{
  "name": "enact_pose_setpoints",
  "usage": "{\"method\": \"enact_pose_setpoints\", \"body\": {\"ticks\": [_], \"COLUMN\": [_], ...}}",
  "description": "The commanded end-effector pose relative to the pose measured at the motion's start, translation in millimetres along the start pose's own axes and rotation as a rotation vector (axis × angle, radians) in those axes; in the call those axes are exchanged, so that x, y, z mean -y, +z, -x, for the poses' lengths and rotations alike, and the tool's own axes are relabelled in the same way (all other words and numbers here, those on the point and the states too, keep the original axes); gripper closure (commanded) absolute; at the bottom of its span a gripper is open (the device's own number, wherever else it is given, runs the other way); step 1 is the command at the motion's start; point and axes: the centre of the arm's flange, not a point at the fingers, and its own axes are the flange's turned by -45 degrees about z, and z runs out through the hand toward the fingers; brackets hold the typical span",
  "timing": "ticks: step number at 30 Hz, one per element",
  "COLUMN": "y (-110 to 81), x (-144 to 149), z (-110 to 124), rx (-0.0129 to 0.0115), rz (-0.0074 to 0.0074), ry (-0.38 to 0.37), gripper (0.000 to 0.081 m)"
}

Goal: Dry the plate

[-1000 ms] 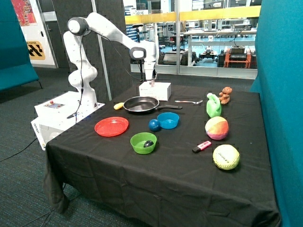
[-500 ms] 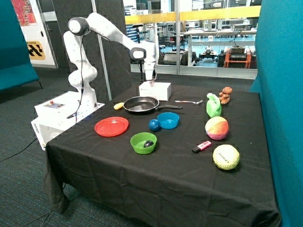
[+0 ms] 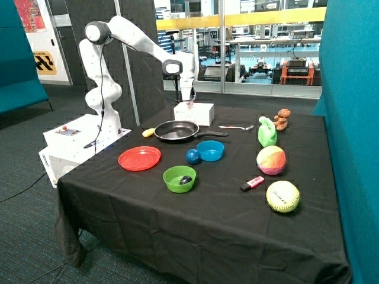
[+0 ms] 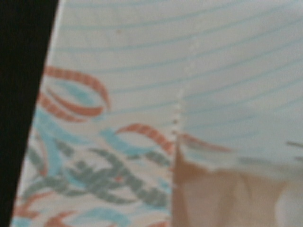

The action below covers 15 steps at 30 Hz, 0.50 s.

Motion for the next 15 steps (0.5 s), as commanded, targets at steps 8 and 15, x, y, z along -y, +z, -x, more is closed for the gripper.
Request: {"method": "enact_pose_setpoints", "body": {"ticks": [8, 15], "y": [-8.1, -19.6], "x": [-10.4, -5.5], "z": [-2.7, -9.7], "rx": [-0.0021, -0.0021], "rz": [-0.0037, -0.0036], "ry": [0.011, -0.014], "gripper": [0.0808, 0.0808]}}
